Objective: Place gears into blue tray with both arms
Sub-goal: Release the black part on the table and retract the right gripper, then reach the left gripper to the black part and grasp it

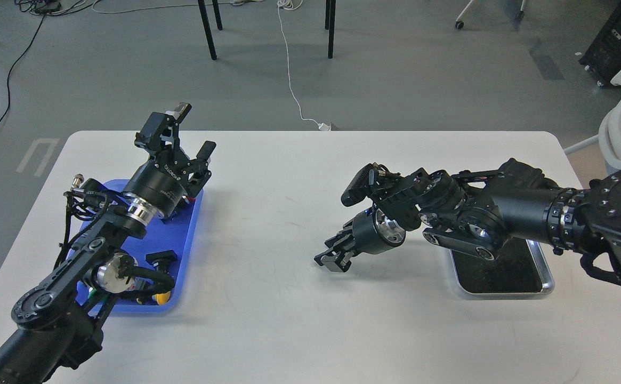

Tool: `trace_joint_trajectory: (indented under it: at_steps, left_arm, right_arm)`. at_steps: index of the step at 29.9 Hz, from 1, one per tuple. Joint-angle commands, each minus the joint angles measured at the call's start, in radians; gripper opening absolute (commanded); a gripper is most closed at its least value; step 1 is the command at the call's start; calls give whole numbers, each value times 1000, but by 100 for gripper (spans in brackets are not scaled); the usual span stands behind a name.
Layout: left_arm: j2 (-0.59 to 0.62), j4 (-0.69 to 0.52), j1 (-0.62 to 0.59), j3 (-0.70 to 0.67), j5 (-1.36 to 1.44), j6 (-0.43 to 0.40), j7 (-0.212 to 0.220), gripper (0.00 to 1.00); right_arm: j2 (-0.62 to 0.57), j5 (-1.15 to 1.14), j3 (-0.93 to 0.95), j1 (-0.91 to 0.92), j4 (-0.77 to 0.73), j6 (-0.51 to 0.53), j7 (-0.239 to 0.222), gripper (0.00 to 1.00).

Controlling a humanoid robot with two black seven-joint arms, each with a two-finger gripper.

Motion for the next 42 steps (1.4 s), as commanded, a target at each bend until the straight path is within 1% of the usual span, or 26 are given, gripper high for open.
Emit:
trace_joint_trajectory:
  at_steps: [1, 6, 9, 12, 16, 18, 22, 24, 27, 30, 32, 34, 37, 40, 42]
  left_arm:
    - [2, -1, 0, 0, 1, -4, 0, 98]
    - [14, -1, -5, 1, 2, -4, -1, 98]
    - [17, -1, -11, 1, 7, -10, -1, 98]
    - [25, -5, -11, 7, 16, -35, -5, 98]
    - [45, -34, -14, 43, 91, -38, -20, 98]
    - [60, -57, -19, 60, 169, -40, -38, 98]
    - [100, -115, -45, 125, 347, -41, -78, 98]
    - [137, -146, -65, 171, 468, -41, -100, 98]
    - [181, -181, -121, 274, 695, -38, -142, 98]
    - [206, -213, -201, 389, 952, -34, -142, 98]
    - [207, -212, -277, 475, 1138, -33, -142, 98]
    - [206, -202, -353, 561, 1267, -35, -142, 98]
    - [178, -169, -459, 687, 1367, -41, -142, 98]
    - [114, -82, -554, 823, 1408, -40, -142, 97]
    - [76, -9, -594, 900, 1408, -34, -142, 97]
  right_arm:
    - [-75, 101, 10, 15, 6, 1, 0, 95]
    - [-216, 258, 79, 3, 10, 4, 0, 96]
    - [-291, 443, 161, -55, 13, 7, 0, 97]
    - [-331, 650, 293, -144, 13, 6, 0, 97]
    - [-363, 926, 515, -310, 38, 13, 0, 96]
    - [-386, 1028, 637, -387, 72, 48, 0, 96]
    - [-426, 1212, 812, -548, 116, 180, 0, 96]
    - [-429, 1283, 864, -614, 118, 235, 0, 96]
    - [-472, 1323, 907, -686, 118, 249, 0, 96]
    - [-503, 1324, 919, -735, 118, 249, 0, 96]
    - [-509, 1326, 941, -758, 118, 249, 0, 96]
    - [-518, 1326, 968, -783, 118, 249, 0, 96]
    - [-518, 1326, 995, -803, 118, 249, 0, 96]
    - [-520, 1326, 998, -806, 118, 249, 0, 96]
    - [-521, 1326, 1001, -810, 116, 249, 0, 96]
